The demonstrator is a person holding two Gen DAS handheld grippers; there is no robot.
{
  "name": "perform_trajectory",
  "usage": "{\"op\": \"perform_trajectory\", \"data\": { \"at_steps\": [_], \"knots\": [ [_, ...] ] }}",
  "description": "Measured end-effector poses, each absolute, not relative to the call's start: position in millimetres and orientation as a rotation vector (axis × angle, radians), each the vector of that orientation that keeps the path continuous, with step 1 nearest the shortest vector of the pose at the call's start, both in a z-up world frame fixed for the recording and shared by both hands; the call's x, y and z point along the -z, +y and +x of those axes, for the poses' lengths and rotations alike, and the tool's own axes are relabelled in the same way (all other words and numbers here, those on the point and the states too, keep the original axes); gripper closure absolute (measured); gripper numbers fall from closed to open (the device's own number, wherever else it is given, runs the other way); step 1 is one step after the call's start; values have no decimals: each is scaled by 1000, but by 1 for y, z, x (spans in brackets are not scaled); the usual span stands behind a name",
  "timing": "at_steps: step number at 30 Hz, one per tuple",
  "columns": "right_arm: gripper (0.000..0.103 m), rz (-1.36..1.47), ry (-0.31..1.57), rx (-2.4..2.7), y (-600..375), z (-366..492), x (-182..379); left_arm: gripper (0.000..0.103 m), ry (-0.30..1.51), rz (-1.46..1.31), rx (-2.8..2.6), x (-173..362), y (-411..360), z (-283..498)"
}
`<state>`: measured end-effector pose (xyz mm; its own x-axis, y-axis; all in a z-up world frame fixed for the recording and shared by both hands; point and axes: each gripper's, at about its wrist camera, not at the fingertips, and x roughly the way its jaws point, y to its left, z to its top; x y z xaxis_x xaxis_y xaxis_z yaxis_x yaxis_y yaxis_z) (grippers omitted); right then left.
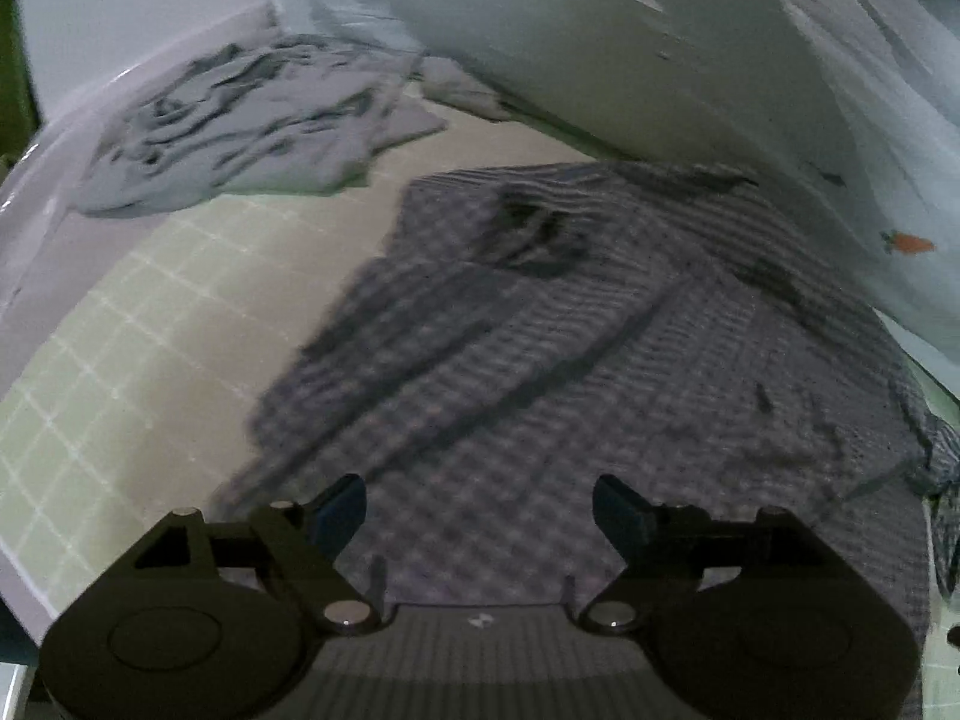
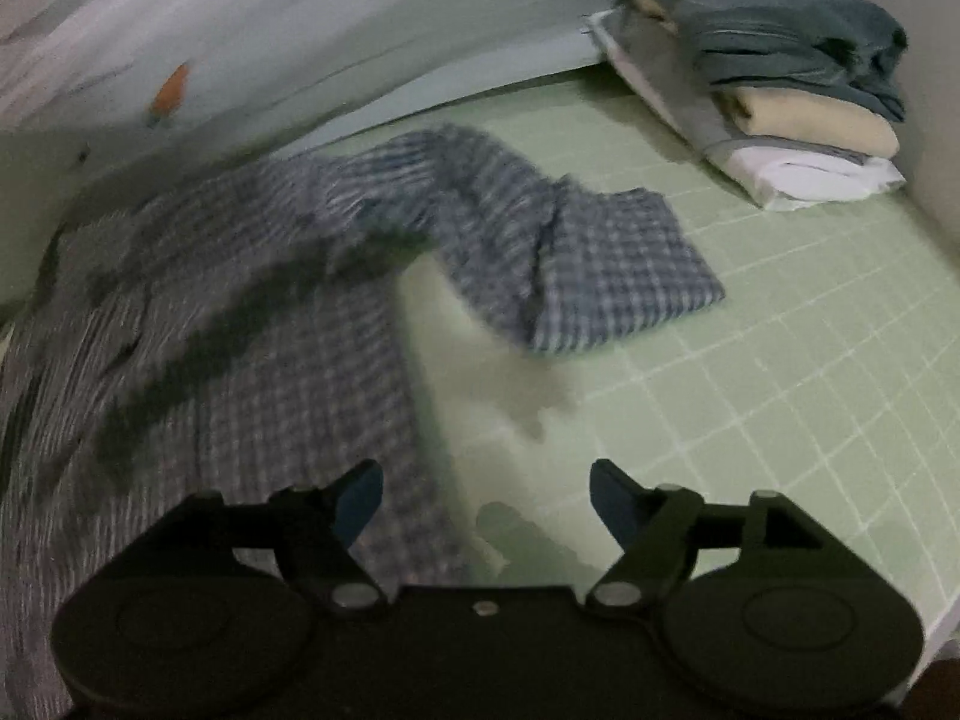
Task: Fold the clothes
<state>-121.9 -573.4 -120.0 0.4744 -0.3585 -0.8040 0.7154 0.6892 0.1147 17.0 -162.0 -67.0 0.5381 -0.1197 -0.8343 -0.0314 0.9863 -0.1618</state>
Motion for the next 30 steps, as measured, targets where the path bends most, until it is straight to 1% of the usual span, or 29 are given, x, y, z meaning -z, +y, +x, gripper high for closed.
{"op": "perform_trajectory", "data": {
  "at_steps": [3,8,10,13,15,17,19,20,21,26,28,30],
  "knots": [
    [26,460,817,725,-600,-115,119,17,1015,-147,73,71,-192,21],
    [26,395,807,752,-636,-85,122,17,1046,-116,110,81,-236,37],
    [27,399,812,767,-650,-71,128,17,1048,-96,124,85,-251,47],
    [32,382,845,797,-667,-53,139,17,1049,-67,139,89,-273,65],
    [42,353,888,823,-674,-43,147,17,1055,-50,139,90,-287,76],
    [48,324,930,849,-682,-34,156,17,1062,-36,144,92,-298,83],
    [68,302,904,876,-683,-39,154,17,1075,-20,163,94,-306,86],
    [91,293,877,889,-683,-45,150,17,1082,-13,174,95,-309,86],
    [99,284,850,903,-683,-52,147,17,1091,-6,183,96,-312,86],
    [99,383,658,1101,-693,-115,126,17,1120,14,208,101,-316,85],
    [95,466,662,1158,-703,-138,132,17,1128,7,210,103,-315,84],
    [79,549,673,1195,-712,-159,139,17,1134,-8,214,104,-314,85]
  ]
}}
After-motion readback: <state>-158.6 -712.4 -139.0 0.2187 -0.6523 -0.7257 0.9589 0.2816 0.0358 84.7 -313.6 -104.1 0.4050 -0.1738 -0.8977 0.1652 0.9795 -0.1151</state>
